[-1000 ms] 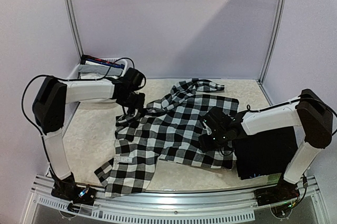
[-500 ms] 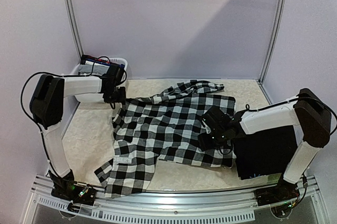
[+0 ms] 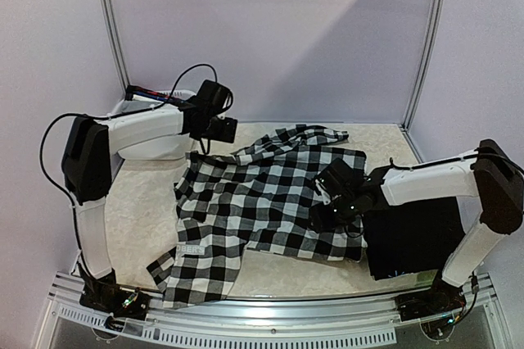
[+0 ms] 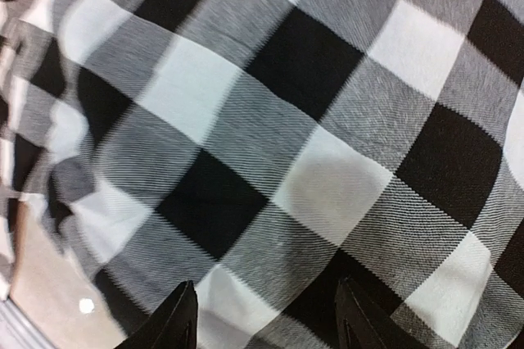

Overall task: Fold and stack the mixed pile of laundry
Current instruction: Smooth out the flattened shirt at the corner of the board.

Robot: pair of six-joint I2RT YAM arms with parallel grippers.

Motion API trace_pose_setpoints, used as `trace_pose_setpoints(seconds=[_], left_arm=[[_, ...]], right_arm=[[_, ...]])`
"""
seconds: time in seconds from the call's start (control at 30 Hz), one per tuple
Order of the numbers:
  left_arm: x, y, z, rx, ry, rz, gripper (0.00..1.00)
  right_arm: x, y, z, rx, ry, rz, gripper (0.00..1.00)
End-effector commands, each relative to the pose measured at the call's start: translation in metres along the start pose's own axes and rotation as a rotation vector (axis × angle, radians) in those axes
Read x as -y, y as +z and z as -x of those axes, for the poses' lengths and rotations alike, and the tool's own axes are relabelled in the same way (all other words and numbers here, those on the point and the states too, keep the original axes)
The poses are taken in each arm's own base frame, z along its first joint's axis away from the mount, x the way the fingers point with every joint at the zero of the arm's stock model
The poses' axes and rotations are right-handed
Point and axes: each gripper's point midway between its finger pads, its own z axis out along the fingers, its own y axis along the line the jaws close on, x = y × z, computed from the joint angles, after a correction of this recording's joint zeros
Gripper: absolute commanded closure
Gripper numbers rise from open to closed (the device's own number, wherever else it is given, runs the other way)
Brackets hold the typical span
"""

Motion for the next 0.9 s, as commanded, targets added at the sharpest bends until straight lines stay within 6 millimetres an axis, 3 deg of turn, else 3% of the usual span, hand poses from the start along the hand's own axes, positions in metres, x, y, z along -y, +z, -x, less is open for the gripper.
trace_pose_setpoints(seconds=[0.0, 0.13, 0.33, 0.6, 0.77, 0.87], left_arm=[[0.080, 0.018, -0.003, -0.020, 0.227, -0.225, 0.33], [0.125, 0.038, -0.016, -0.078, 0.406, -0.272, 0.39], [0.147, 0.056, -0.028, -0.118, 0.548, -0.303, 0.41], [0.153, 0.079, -0.041, -0.137, 0.627, -0.289, 0.43], [0.148, 0.093, -0.046, -0.140, 0.650, -0.236, 0.53], [0.146, 0.095, -0.047, -0.142, 0.660, -0.222, 0.53]], right_arm=[[-0.019, -0.031, 0.014, 0.048, -0.013, 0.114, 0.42], [-0.023, -0.048, 0.013, 0.074, -0.013, 0.161, 0.41], [-0.017, -0.065, 0.008, 0.110, 0.003, 0.171, 0.41], [-0.015, -0.066, 0.003, 0.112, 0.006, 0.171, 0.41], [-0.013, -0.065, 0.000, 0.105, 0.008, 0.165, 0.40], [-0.012, -0.064, 0.000, 0.105, 0.007, 0.163, 0.40]])
